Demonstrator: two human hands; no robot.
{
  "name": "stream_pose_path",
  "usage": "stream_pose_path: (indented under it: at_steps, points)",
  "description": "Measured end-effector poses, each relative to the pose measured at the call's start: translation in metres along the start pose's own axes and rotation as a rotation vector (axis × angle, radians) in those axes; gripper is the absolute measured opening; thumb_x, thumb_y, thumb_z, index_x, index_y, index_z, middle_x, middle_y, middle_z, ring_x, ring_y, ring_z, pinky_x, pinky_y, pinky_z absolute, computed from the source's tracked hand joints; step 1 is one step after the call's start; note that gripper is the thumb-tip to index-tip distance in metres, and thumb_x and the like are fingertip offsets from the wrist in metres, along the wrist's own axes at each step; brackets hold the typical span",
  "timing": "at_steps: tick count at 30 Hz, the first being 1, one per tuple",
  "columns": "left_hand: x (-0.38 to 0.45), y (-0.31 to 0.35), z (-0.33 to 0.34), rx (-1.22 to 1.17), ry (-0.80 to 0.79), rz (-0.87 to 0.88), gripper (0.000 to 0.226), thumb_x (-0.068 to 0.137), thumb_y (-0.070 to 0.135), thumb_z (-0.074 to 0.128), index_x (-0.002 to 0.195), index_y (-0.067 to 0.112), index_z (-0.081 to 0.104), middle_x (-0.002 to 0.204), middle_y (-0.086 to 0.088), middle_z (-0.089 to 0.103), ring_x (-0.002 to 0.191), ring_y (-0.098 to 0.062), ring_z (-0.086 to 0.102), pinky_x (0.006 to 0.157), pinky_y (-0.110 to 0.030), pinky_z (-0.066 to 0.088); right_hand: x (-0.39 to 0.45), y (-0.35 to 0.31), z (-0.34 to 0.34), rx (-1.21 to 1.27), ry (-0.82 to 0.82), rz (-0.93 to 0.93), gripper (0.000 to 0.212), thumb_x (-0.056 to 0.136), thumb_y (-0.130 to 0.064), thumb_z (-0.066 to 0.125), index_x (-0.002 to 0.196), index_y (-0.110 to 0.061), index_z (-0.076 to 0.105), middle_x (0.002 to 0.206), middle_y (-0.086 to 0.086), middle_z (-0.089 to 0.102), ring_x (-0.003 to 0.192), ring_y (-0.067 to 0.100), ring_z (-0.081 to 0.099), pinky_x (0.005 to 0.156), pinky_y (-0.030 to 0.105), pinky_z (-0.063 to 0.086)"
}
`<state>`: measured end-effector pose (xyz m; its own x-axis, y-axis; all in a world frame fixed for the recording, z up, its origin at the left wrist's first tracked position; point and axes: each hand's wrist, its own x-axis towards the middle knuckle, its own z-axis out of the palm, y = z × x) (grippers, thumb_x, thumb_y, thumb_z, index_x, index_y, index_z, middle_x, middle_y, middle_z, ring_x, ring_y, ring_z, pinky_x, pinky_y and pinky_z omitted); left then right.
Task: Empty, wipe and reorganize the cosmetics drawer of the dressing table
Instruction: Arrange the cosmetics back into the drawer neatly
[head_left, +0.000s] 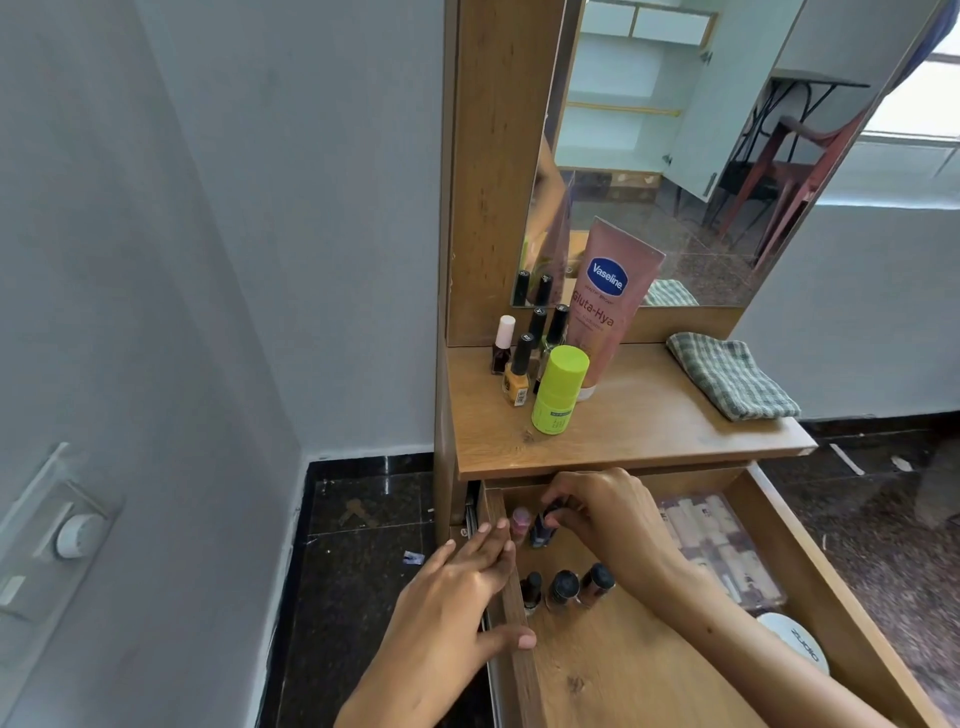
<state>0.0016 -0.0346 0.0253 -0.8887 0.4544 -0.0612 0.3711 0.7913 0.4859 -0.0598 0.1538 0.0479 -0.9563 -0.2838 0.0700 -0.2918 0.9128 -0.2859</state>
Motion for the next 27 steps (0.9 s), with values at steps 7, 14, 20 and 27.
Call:
stream_pose_path:
  at_steps: [7, 14, 20, 27]
  points:
    - [0.0, 0.0, 0.0, 0.01, 0.001, -0.002, 0.083, 0.082, 0.058, 0.053, 0.147, 0.024, 0.014, 0.145, 0.02, -0.011, 0.13, 0.008, -0.013, 0.11, -0.02, -0.003, -0.002, -0.005, -0.002, -0.029, 0.029, -0.031, 0.018, 0.084, -0.033, 0.066, 0.102, -0.032, 0.067, 0.095, -0.011, 0.07, 0.091, 0.013, 0.062, 0.067, 0.023, 0.038]
    - [0.0, -0.002, 0.0, 0.025, -0.004, -0.007, 0.083, 0.082, 0.059, 0.052, 0.147, 0.023, 0.015, 0.146, 0.019, -0.01, 0.133, 0.007, -0.011, 0.113, -0.022, -0.001, -0.009, -0.004, -0.001, -0.098, 0.165, -0.093, 0.028, 0.066, -0.027, 0.084, 0.091, -0.03, 0.071, 0.075, -0.015, 0.072, 0.065, 0.009, 0.068, 0.054, 0.025, 0.051]
    - [0.005, -0.003, 0.0, 0.069, -0.092, 0.001, 0.082, 0.086, 0.061, 0.042, 0.148, 0.024, 0.003, 0.144, 0.019, -0.02, 0.137, 0.003, -0.014, 0.112, -0.023, -0.005, -0.02, -0.019, -0.033, -0.068, 0.265, -0.133, 0.017, 0.07, -0.033, 0.082, 0.083, -0.03, 0.07, 0.068, -0.015, 0.068, 0.056, 0.005, 0.064, 0.048, 0.022, 0.05]
    - [0.017, -0.012, 0.001, 0.228, -0.051, 0.135, 0.104, 0.066, 0.081, -0.003, 0.142, 0.022, 0.035, 0.142, 0.011, 0.001, 0.137, -0.001, 0.009, 0.106, -0.014, 0.015, 0.034, -0.082, -0.062, -0.161, 0.445, -0.28, 0.019, 0.071, -0.011, 0.079, 0.088, -0.015, 0.071, 0.089, -0.002, 0.072, 0.076, 0.016, 0.068, 0.054, 0.029, 0.056]
